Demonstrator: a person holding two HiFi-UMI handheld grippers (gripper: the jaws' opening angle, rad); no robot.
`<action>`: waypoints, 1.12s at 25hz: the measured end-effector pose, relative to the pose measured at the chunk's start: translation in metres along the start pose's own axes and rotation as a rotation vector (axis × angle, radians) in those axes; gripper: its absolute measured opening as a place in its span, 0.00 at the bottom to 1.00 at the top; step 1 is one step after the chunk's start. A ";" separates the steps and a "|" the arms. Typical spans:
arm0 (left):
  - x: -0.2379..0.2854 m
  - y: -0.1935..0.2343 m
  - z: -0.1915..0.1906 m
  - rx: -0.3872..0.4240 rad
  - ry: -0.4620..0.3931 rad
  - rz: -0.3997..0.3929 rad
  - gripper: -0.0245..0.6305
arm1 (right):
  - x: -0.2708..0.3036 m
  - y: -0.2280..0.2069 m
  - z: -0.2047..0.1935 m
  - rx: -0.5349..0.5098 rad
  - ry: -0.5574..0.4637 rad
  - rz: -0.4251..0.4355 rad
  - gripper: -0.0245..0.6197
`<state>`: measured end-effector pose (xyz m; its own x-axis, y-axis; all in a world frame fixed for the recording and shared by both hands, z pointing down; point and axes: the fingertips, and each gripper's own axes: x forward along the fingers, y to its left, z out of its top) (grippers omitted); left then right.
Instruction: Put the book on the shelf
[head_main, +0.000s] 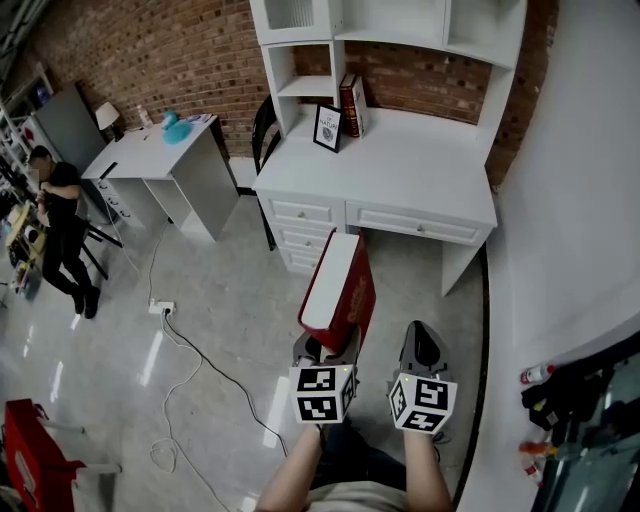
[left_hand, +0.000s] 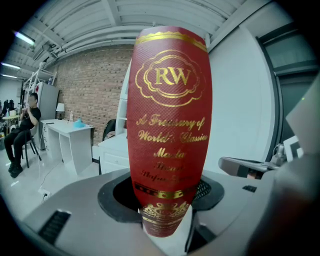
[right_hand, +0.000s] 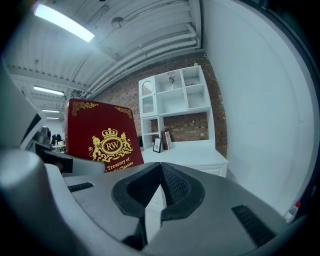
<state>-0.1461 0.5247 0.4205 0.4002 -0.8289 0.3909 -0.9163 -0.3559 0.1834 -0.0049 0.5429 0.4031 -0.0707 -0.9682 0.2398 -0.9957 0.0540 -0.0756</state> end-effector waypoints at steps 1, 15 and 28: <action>0.003 0.001 0.000 0.000 0.004 0.001 0.41 | 0.003 0.000 0.000 -0.002 0.002 0.002 0.06; 0.076 0.031 0.031 -0.006 0.023 -0.022 0.41 | 0.085 -0.002 0.015 -0.001 0.015 -0.003 0.06; 0.165 0.065 0.071 0.010 0.049 -0.086 0.41 | 0.182 -0.008 0.035 0.015 0.029 -0.063 0.06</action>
<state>-0.1405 0.3345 0.4329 0.4772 -0.7729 0.4183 -0.8786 -0.4293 0.2091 -0.0078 0.3576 0.4138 -0.0099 -0.9621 0.2726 -0.9972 -0.0108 -0.0744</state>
